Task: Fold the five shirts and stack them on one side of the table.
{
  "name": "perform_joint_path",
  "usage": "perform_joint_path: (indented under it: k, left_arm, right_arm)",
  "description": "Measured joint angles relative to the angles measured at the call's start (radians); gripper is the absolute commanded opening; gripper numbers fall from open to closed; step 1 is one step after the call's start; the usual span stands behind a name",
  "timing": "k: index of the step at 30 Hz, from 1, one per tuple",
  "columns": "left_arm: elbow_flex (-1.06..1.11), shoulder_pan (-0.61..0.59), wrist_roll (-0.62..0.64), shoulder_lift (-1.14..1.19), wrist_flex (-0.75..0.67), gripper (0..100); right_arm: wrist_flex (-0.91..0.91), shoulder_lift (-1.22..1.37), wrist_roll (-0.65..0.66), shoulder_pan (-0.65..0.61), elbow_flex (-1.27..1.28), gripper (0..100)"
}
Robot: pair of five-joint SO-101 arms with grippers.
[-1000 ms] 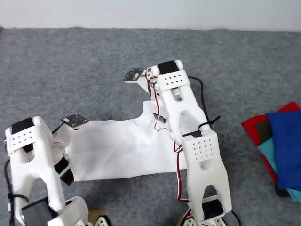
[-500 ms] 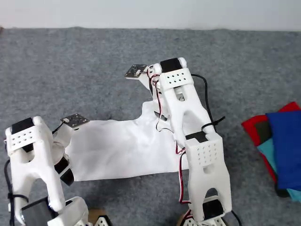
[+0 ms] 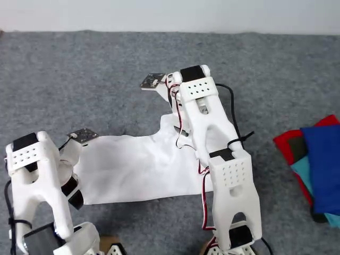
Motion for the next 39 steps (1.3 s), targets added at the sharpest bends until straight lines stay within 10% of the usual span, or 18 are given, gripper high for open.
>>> perform_joint_path:
  k: [33, 39]
  left_arm:
    - [0.0, 0.0, 0.0, 0.0, 0.0, 8]
    - [0.0, 0.0, 0.02, 0.0, 0.0, 8]
  right_arm:
    - [-0.206, -0.107, -0.006, -0.002, 0.0, 4.9]
    - [-0.259, -0.06, -0.061, -0.002, 0.0, 28.9]
